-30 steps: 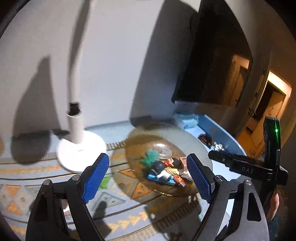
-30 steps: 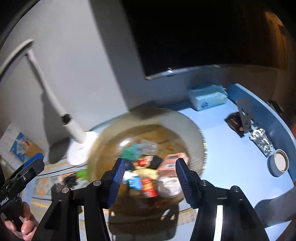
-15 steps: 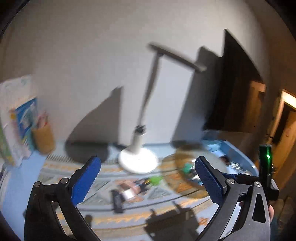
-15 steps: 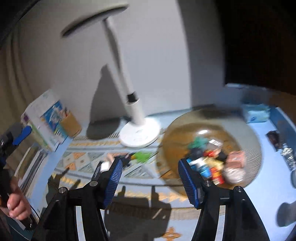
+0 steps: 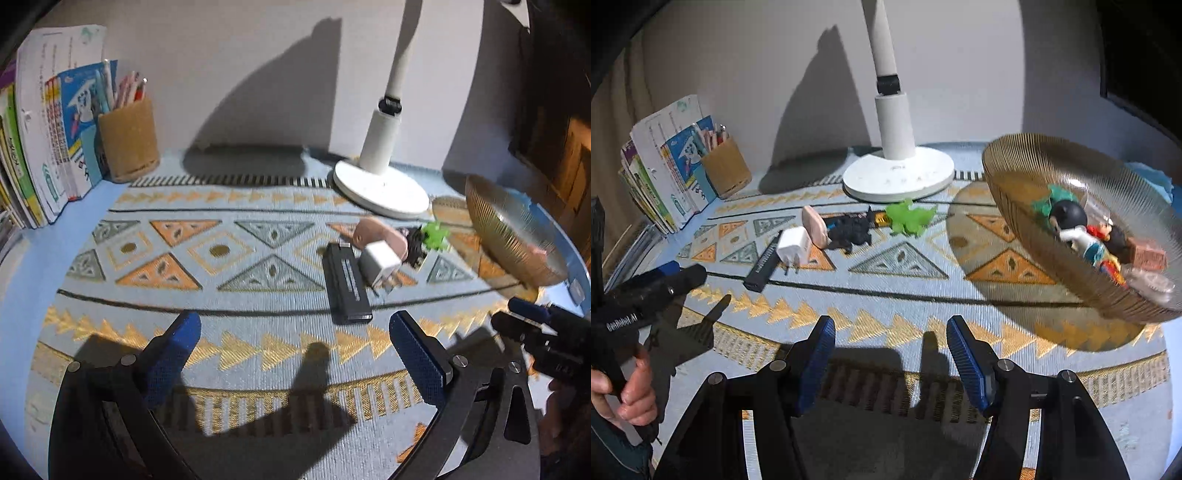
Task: Organize rigid objects
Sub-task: 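Move both grippers back toward the remaining pile, then grasp the black power bank with the left gripper while the right gripper grasps the white plug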
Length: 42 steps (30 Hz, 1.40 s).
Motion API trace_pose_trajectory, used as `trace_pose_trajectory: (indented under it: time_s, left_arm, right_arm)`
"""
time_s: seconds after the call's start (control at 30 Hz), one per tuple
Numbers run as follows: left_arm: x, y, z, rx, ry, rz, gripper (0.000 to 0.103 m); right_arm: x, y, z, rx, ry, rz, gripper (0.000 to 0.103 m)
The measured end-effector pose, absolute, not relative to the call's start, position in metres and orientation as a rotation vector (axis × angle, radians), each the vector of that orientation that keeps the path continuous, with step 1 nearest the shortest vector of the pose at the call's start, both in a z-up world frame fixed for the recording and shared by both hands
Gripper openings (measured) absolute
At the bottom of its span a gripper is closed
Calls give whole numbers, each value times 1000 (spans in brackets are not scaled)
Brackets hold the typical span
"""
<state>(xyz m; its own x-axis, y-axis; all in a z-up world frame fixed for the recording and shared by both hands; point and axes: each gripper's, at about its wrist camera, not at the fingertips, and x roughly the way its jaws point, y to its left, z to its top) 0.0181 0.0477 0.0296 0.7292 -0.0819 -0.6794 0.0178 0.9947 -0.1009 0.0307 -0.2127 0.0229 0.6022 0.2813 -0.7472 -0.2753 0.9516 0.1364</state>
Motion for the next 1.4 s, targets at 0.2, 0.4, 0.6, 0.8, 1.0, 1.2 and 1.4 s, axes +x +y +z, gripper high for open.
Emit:
trace_pose_trajectory:
  time_s: [0.2, 0.4, 0.6, 0.8, 1.0, 1.2, 1.4]
  left_arm:
    - [18, 37, 31, -24, 749, -89, 102]
    - [43, 24, 23, 14, 889, -258, 100]
    - [71, 22, 9, 7, 955, -297, 84]
    - [71, 23, 11, 11, 934, -288, 76]
    - [71, 26, 12, -8, 931, -297, 73]
    - [72, 26, 13, -16, 932, -304, 73]
    - [75, 19, 13, 27, 938, -280, 73]
  right_arm:
    - [35, -217, 21, 35, 885, 331, 61]
    - [58, -191, 28, 95, 987, 453, 61]
    - [85, -139, 33, 61, 985, 529, 61]
    - [109, -110, 21, 50, 1024, 531, 59]
    - [127, -103, 6, 61, 1073, 499, 49]
    - [132, -97, 4, 46, 1059, 505, 32]
    - [127, -123, 5, 76, 1067, 466, 30]
